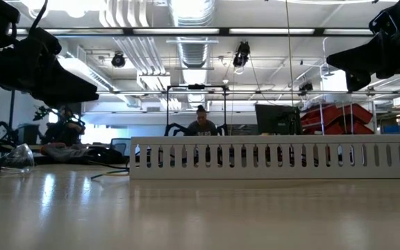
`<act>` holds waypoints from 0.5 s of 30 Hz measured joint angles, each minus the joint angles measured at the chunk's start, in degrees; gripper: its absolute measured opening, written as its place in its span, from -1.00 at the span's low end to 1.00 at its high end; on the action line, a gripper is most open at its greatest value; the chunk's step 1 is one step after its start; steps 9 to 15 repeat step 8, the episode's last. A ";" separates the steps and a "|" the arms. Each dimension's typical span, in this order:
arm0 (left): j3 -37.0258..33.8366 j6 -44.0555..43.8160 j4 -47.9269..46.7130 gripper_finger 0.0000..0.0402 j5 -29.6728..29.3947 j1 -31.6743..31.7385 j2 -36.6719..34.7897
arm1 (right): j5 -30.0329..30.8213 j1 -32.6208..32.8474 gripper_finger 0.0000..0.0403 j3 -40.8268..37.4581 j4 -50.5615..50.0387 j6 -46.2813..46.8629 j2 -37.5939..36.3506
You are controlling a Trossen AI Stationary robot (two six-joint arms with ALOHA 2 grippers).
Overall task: Ziptie cables
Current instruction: Return to Home Position
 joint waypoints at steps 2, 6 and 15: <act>0.00 0.01 -0.02 0.08 0.00 0.01 0.00 | -0.02 0.00 -0.97 0.00 0.00 0.00 0.00; 0.00 0.00 -0.02 0.10 0.00 -0.01 0.00 | 0.00 0.00 -0.97 0.00 -0.01 0.00 0.00; 0.00 0.00 0.00 0.12 0.00 0.00 -0.02 | 0.00 0.00 -0.97 0.00 -0.02 -0.01 0.00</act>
